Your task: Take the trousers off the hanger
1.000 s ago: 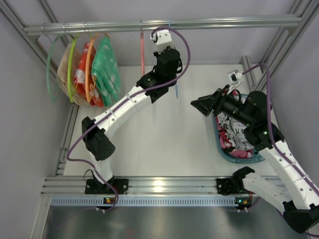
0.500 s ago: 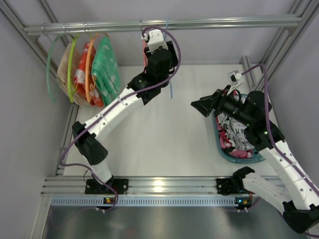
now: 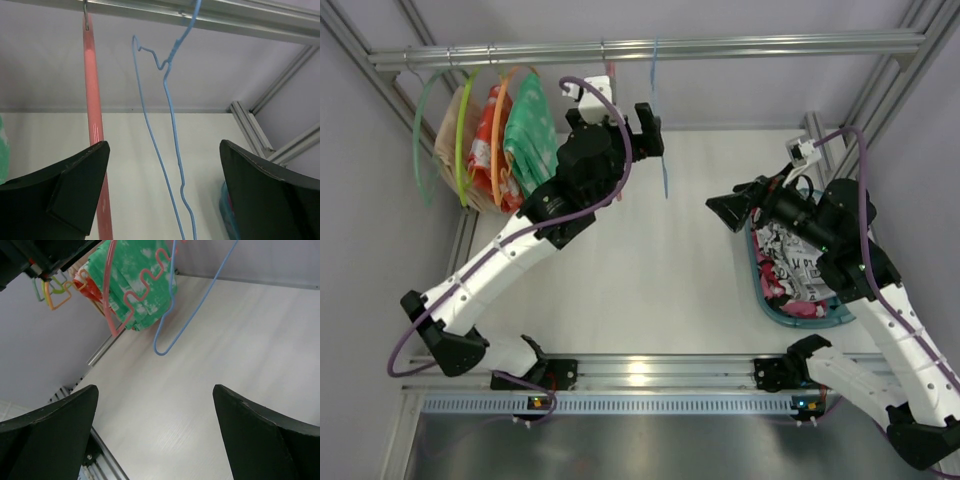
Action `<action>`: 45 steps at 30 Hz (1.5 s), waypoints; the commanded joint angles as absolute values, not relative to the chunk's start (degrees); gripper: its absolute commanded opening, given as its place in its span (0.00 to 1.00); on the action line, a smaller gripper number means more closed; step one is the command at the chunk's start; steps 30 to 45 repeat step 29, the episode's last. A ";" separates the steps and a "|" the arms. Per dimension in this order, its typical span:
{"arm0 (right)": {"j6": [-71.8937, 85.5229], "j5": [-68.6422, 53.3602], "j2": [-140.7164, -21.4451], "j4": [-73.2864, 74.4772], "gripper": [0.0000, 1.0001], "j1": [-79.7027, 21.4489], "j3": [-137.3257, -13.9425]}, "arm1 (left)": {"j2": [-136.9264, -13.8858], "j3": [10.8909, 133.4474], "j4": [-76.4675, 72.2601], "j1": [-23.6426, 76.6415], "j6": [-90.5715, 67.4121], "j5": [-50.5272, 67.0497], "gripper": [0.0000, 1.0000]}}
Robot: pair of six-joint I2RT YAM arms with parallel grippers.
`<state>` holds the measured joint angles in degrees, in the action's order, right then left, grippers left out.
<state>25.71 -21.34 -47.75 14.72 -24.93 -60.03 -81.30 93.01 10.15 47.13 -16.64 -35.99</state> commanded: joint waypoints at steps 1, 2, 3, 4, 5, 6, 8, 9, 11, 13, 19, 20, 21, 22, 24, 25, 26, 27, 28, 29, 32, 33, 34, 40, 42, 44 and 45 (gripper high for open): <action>21.72 -18.64 -47.46 14.94 0.99 -24.08 -63.37 | -75.68 88.96 8.87 48.51 -11.27 -28.40 0.99; 21.01 -18.02 -47.46 15.20 0.99 -24.08 -63.63 | -74.98 88.86 9.75 48.78 -10.12 -27.08 0.99; 20.40 -17.32 -47.46 15.81 1.00 -24.08 -63.89 | -74.27 89.03 11.50 48.87 -9.24 -24.63 0.99; 19.35 -16.18 -47.63 16.08 0.99 -24.08 -64.42 | -72.88 89.21 13.95 48.87 -7.05 -23.39 0.99; 18.73 -16.00 -47.72 16.34 0.99 -24.00 -64.68 | -71.99 88.86 15.02 48.78 -5.64 -21.81 0.99; 18.11 -15.74 -47.81 16.87 0.99 -24.08 -65.12 | -70.76 88.34 15.46 48.78 -4.06 -19.45 0.99; 16.70 -15.29 -48.08 17.40 0.99 -23.91 -65.48 | -67.95 87.19 18.88 48.78 -0.54 -16.89 0.99; 16.18 -15.12 -48.25 18.10 0.99 -23.91 -65.83 | -67.33 87.01 20.38 48.78 1.91 -15.31 0.99; 14.68 -14.42 -48.51 19.33 0.99 -23.82 -66.18 | -63.84 85.35 22.58 48.60 5.88 -15.38 0.99; 13.54 -13.89 -48.43 19.86 0.99 -23.82 -66.27 | -61.71 82.81 22.67 48.43 9.03 -19.48 0.99; 11.61 -12.83 -48.69 20.48 1.00 -23.64 -65.92 | -56.35 79.20 25.92 43.78 11.51 -29.61 0.99; 11.25 -12.66 -48.69 20.48 0.99 -23.47 -65.74 | -55.29 78.41 26.10 43.25 11.86 -29.88 0.99; 11.08 -12.40 -48.52 20.39 0.99 -23.38 -65.22 | -53.28 76.66 26.28 42.02 11.95 -29.88 0.99; 10.90 -12.22 -48.43 20.30 0.99 -23.12 -64.87 | -52.30 75.86 26.45 41.32 12.21 -29.80 0.99; 10.81 -12.65 -48.08 19.60 0.99 -22.77 -63.81 | -50.02 74.02 26.54 39.38 12.22 -29.79 0.99; 10.81 -12.83 -47.82 19.51 0.99 -22.42 -63.55 | -49.57 73.57 26.63 38.50 12.13 -29.62 0.99; 10.81 -13.01 -47.81 19.34 1.00 -22.24 -63.37 | -49.14 73.48 27.07 37.71 11.95 -29.18 0.99; 11.07 -13.62 -47.73 19.34 0.99 -21.98 -63.46 | -48.78 73.48 27.68 36.14 11.34 -28.57 0.99; 10.99 -13.97 -47.72 19.34 0.99 -21.36 -63.63 | -48.61 73.65 27.86 35.25 10.99 -28.13 0.99; 11.07 -14.15 -47.72 19.42 0.99 -21.10 -63.89 | -48.43 73.83 28.12 34.46 10.81 -27.52 0.99; 11.07 -14.15 -47.72 19.42 0.99 -21.10 -63.89 | -48.43 73.83 28.12 34.46 10.81 -27.52 0.99; 11.07 -14.15 -47.72 19.42 0.99 -21.10 -63.89 | -48.43 73.83 28.12 34.46 10.81 -27.52 0.99; 11.07 -14.15 -47.72 19.42 0.99 -21.10 -63.89 | -48.43 73.83 28.12 34.46 10.81 -27.52 0.99; 11.07 -14.15 -47.72 19.42 0.99 -21.10 -63.89 | -48.43 73.83 28.12 34.46 10.81 -27.52 0.99; 11.07 -14.15 -47.72 19.42 0.99 -21.10 -63.89 | -48.43 73.83 28.12 34.46 10.81 -27.52 0.99; 11.07 -14.15 -47.72 19.42 0.99 -21.10 -63.89 | -48.43 73.83 28.12 34.46 10.81 -27.52 0.99; 11.07 -14.15 -47.72 19.42 0.99 -21.10 -63.89 | -48.43 73.83 28.12 34.46 10.81 -27.52 0.99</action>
